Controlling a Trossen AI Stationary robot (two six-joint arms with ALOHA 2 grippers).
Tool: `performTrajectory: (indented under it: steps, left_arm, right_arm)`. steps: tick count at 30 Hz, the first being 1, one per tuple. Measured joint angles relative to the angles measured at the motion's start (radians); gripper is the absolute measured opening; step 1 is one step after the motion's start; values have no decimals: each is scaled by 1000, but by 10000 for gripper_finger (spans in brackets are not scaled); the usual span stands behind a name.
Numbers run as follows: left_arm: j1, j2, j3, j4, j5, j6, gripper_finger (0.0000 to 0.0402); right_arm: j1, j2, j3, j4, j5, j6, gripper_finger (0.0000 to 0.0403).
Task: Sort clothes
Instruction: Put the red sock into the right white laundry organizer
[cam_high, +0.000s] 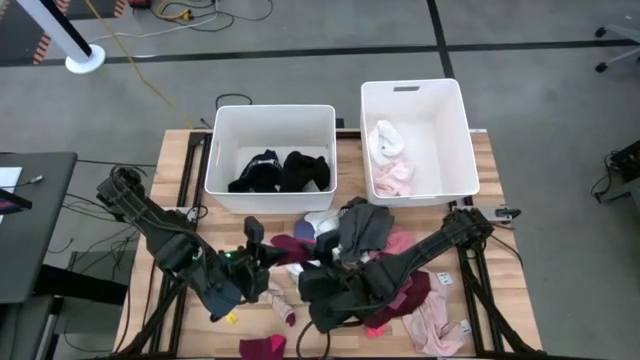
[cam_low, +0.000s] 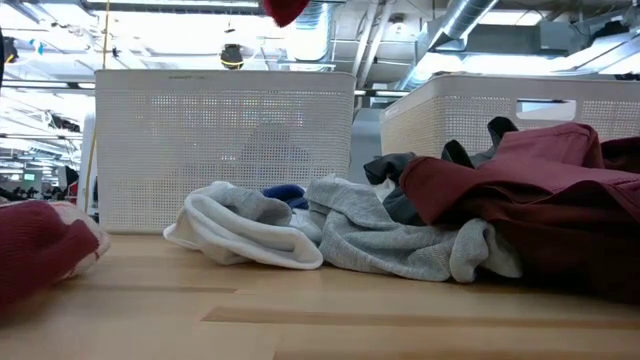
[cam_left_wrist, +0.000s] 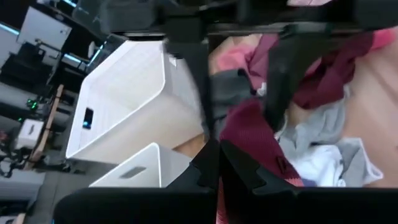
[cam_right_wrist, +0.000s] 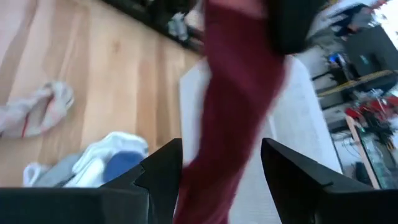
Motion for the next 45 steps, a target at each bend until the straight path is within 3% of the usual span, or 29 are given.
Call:
performTrajectory:
  steps: [4, 7, 10, 13, 15, 20, 29, 33, 41, 45]
  left_arm:
    - [0, 0, 0, 44, 38, 25, 0]
    - [0, 0, 0, 44, 48, 25, 0]
    - [0, 0, 0, 41, 48, 24, 0]
    - [-3, 0, 0, 32, 48, 17, 0]
    - [-4, 0, 0, 20, 48, 8, 0]
    - [7, 0, 0, -48, 45, -52, 21]
    - [4, -38, 0, -224, -15, -203, 150]
    - [-4, -99, 0, -320, -36, -320, 188]
    - [-80, -164, -2, -549, -29, -592, 196]
    - [-130, -184, -78, -566, -20, -659, 196]
  right_arm:
    - [-9, -1, 0, 0, 71, 12, 230]
    - [-13, -2, 0, -1, 98, 12, 207]
    - [-18, -2, 0, -14, 100, 10, 142]
    - [-16, -2, 0, -37, 93, -23, 40]
    - [-15, -2, 0, -38, 80, -37, 16]
    - [-17, -4, 0, -65, 74, -34, 5]
    - [-73, -78, 0, -237, 77, 78, 1]
    - [-110, -128, 0, -317, 77, 122, 1]
    - [-177, -265, 0, -507, 76, 229, 0]
    - [-212, -346, 0, -556, 66, 278, 0]
